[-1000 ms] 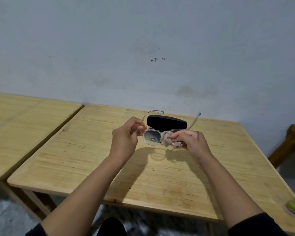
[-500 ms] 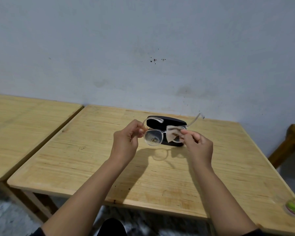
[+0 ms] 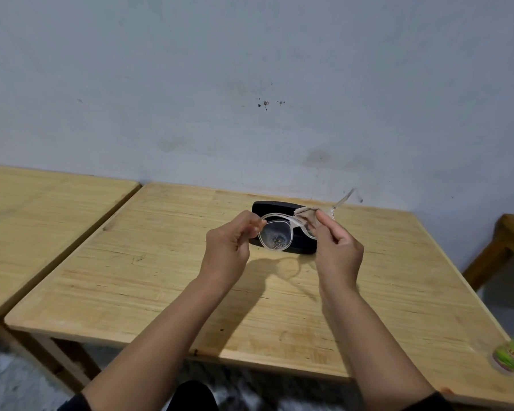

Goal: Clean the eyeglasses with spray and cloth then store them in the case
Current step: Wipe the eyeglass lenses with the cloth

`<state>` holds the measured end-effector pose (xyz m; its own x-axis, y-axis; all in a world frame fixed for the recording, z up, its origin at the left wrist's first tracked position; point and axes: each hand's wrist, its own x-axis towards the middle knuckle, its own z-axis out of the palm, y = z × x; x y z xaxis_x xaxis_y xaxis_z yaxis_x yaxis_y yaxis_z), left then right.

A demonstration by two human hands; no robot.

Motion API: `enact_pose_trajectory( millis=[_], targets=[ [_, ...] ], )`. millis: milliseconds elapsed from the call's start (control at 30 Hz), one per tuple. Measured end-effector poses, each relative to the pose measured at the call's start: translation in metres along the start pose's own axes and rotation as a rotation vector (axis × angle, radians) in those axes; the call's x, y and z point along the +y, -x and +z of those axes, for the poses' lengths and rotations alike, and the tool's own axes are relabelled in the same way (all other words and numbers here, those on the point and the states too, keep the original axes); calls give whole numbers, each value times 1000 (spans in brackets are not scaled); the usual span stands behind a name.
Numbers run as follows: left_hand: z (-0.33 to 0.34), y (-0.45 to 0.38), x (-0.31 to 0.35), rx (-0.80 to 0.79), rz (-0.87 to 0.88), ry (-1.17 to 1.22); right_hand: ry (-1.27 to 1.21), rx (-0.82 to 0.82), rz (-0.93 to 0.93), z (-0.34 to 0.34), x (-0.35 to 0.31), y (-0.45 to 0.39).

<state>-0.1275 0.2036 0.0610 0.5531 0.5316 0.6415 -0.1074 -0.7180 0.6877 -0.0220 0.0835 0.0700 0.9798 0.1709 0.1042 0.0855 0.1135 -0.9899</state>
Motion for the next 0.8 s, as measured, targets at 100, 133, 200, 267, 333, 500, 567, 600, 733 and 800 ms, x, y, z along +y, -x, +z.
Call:
enact_pose_trajectory(
  millis=[100, 133, 200, 267, 333, 500, 567, 600, 733, 800],
  targets=[
    [-1, -2, -1, 9, -7, 2, 14, -123, -7, -3, -6, -2],
    [-1, -3, -1, 10, -8, 5, 30, -181, -7, -5, -7, -3],
    [-2, -5, -3, 16, -1, -6, 90, -289, -3, -9, -9, -8],
    [-4, -6, -4, 17, 10, -22, 117, -359, -13, -14, -11, -12],
    [-4, -7, -4, 20, 6, -23, 120, -405, -19, -17, -14, -17],
    [-9, -13, -11, 53, -9, -40, 206, -563, -68, -22, -12, -27],
    [-12, -16, -12, 52, -24, -61, 232, -621, -97, -25, -10, -28],
    [-13, -17, -12, 48, -34, -70, 247, -638, -113, -26, -9, -28],
    [-12, -14, -12, 36, -66, -75, 229, -607, -117, -32, -3, -30],
    [-12, -14, -13, 45, -67, -79, 166, -530, -76, -32, 1, -27]
  ],
)
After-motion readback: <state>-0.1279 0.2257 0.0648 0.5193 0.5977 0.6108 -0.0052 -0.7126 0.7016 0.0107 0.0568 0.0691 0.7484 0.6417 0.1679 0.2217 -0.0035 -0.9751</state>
